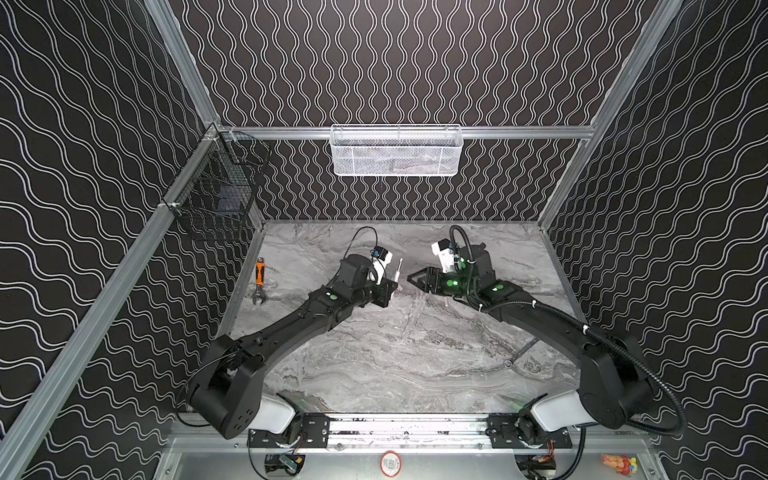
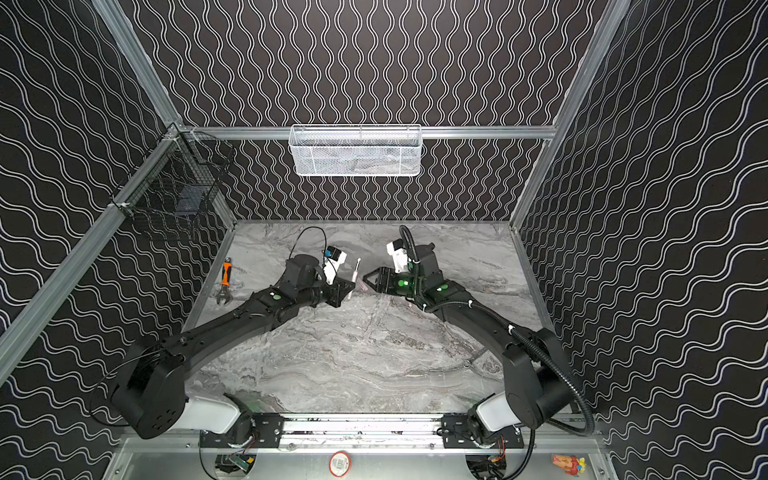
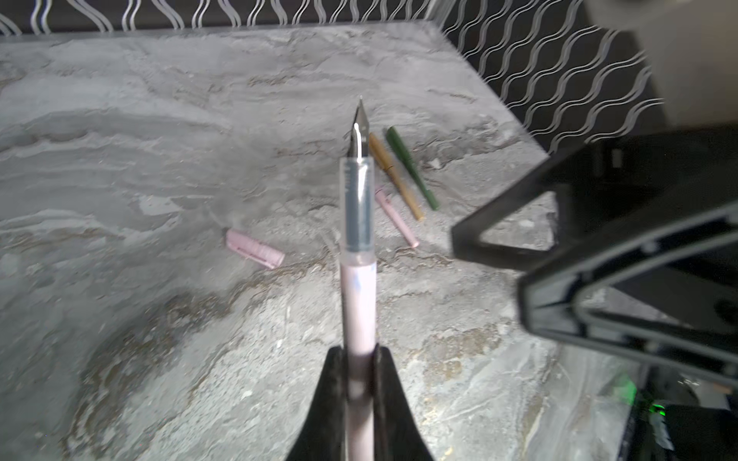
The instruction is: Insert the pens into the pen caps
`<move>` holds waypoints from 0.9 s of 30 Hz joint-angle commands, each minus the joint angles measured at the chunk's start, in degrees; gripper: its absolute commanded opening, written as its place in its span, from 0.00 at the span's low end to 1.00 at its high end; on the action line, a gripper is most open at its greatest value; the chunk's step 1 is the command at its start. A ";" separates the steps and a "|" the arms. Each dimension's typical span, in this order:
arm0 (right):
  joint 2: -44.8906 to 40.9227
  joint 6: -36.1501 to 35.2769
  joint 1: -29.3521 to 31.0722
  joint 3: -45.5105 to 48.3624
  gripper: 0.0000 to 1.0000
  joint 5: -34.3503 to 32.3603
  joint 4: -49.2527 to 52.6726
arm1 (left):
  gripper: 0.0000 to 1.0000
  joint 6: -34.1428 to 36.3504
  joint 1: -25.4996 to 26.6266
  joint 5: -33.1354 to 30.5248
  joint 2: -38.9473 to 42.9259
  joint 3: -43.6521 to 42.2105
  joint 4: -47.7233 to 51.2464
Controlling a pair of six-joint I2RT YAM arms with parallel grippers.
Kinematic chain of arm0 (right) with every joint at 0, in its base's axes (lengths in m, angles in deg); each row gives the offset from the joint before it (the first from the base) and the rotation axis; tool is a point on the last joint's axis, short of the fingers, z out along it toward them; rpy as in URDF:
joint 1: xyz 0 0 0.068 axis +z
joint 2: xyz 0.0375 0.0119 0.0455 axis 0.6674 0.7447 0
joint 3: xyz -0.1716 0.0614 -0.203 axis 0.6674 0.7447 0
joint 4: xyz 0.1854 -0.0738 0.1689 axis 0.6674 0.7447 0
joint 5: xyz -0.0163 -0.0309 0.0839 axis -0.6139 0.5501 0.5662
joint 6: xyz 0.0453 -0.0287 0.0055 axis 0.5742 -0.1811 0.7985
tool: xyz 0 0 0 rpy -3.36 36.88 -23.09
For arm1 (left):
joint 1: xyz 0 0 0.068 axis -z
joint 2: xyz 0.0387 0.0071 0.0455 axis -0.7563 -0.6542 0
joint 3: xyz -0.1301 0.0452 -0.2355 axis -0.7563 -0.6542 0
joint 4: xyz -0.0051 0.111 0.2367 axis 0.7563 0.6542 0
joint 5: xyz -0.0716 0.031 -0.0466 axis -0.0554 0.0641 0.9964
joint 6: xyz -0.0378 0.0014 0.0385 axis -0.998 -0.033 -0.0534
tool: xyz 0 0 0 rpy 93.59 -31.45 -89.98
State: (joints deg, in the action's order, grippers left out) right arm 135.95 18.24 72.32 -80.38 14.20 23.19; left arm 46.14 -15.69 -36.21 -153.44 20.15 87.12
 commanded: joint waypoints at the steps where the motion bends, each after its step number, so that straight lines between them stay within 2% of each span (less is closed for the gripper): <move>1: 1.17 0.42 1.23 -1.83 0.58 -0.01 -2.34 | 0.00 0.59 0.20 3.12 0.43 -0.01 -4.06; 9: 3.91 1.04 1.79 -4.41 0.47 -1.40 -2.07 | 0.00 0.37 0.91 4.30 1.84 -0.94 -5.16; 17: 3.08 1.25 3.08 -3.95 0.16 -0.37 -2.25 | 0.00 0.63 1.26 4.57 1.66 -0.88 -5.08; 20: 1.72 1.16 3.77 -3.12 0.11 -1.13 -2.49 | 0.05 0.98 1.28 6.14 1.27 -0.35 -4.57; 23: 0.37 0.92 3.82 -2.42 0.09 -1.74 -2.28 | 0.23 1.42 1.19 7.10 1.18 -0.24 -4.36; 27: -0.63 0.13 3.85 -2.38 0.09 -2.79 -1.13 | 0.28 2.04 1.27 7.34 1.14 0.04 -3.47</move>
State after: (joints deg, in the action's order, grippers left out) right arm 136.02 19.05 76.13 -82.85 11.47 22.67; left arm 46.35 -14.51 -29.72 -151.95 19.58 84.24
